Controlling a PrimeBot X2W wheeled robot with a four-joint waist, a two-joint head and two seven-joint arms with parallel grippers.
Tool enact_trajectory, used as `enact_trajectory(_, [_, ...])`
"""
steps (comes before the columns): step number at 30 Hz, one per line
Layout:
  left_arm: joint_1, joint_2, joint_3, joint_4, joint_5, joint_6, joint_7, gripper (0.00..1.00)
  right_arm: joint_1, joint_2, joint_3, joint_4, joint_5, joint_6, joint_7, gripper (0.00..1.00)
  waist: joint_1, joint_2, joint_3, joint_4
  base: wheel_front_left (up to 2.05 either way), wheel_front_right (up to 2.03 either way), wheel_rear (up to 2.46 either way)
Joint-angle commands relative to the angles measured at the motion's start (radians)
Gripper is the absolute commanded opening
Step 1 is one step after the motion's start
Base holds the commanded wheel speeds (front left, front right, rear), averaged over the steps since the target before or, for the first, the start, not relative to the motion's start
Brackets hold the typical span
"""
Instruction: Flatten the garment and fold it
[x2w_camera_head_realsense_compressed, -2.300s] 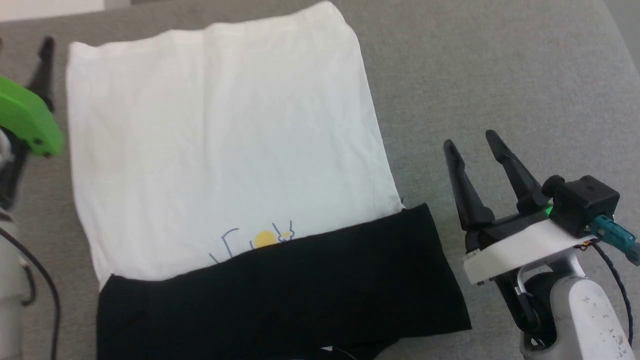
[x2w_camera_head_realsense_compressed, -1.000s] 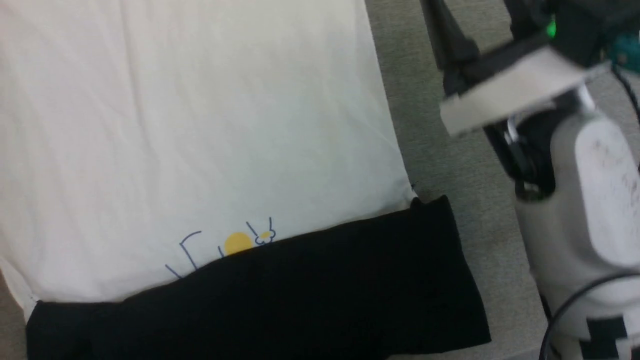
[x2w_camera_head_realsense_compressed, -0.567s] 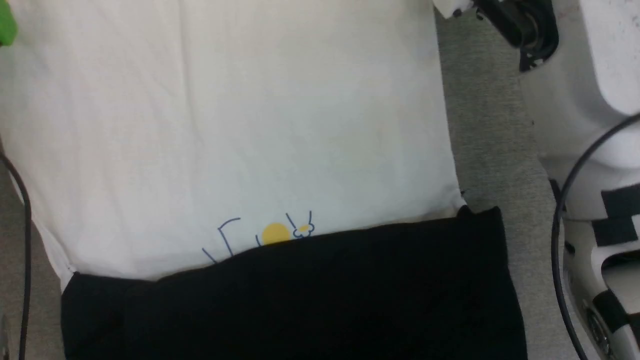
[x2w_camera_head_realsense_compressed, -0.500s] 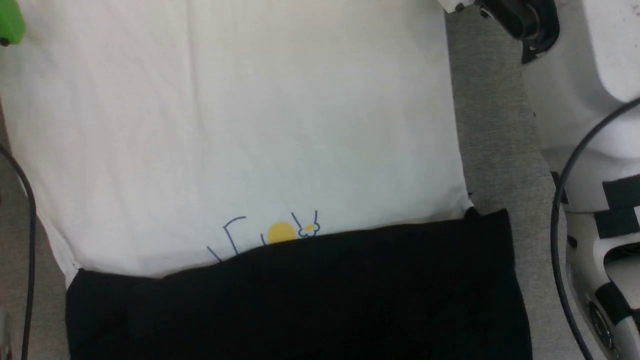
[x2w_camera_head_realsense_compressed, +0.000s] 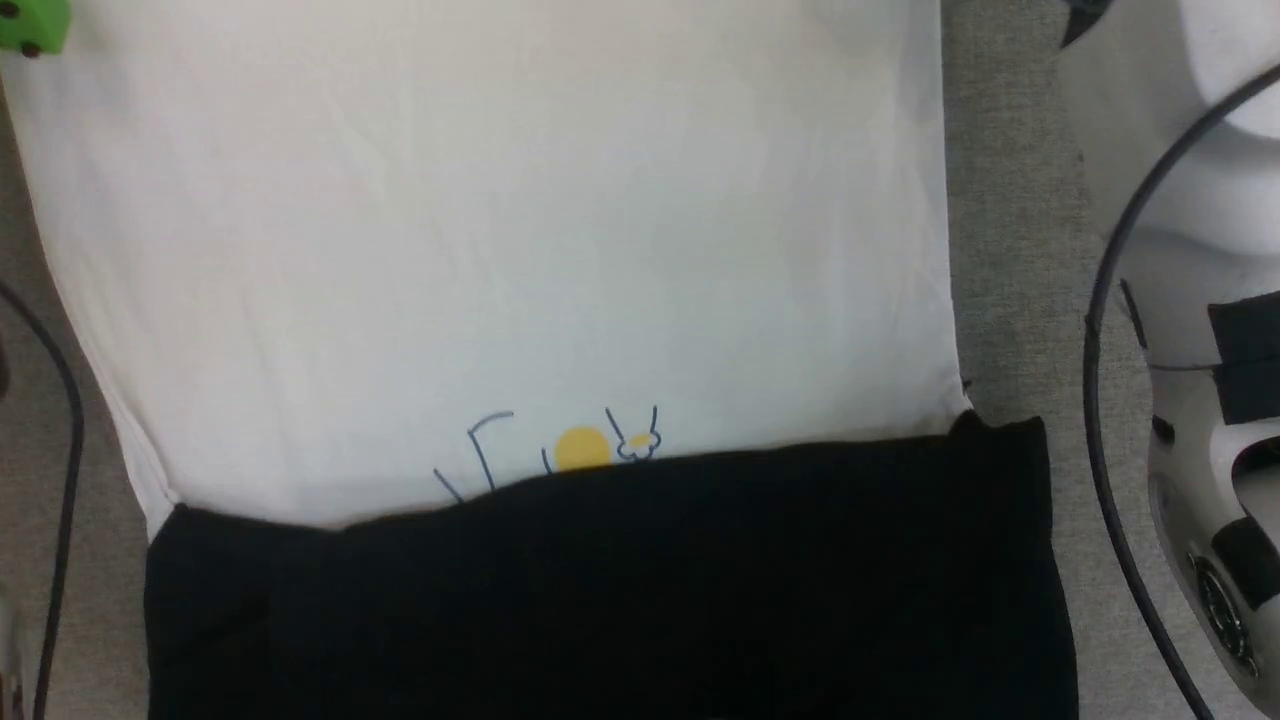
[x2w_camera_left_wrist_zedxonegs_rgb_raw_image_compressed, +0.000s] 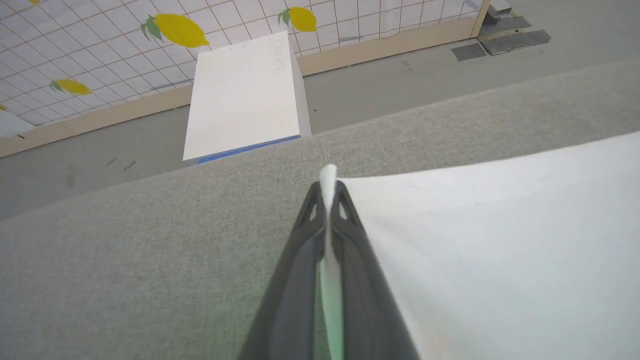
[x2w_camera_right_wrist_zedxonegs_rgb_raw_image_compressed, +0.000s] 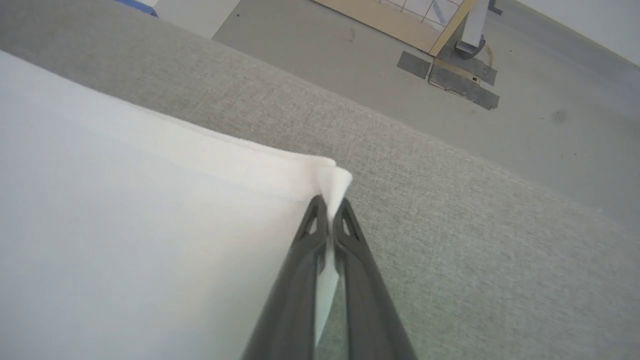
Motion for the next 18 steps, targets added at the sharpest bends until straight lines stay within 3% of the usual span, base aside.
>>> enact_trajectory(1, [-0.032,0.015,0.003,0.001,0.027,0.007,-0.041,0.0,0.001,-0.006,-0.013,-0.013,-0.021,-0.002,-0.027,0.0,-0.0001,0.0113,-0.001,-0.003,0.0,0.0,0.0])
enact_trajectory(9, [-0.09,0.03,-0.003,0.059,0.113,0.048,-0.295,0.0,-0.001,-0.006,-0.051,-0.073,-0.156,-0.002,-0.221,0.0,-0.0001,0.0113,-0.023,-0.02,0.0,0.0,0.0])
enact_trajectory(18, [0.064,0.038,0.043,0.065,0.06,0.048,-0.437,0.0,0.136,-0.006,0.022,-0.15,-0.047,-0.002,-0.399,0.0,-0.0001,0.0113,-0.158,-0.044,0.0,0.0,0.0])
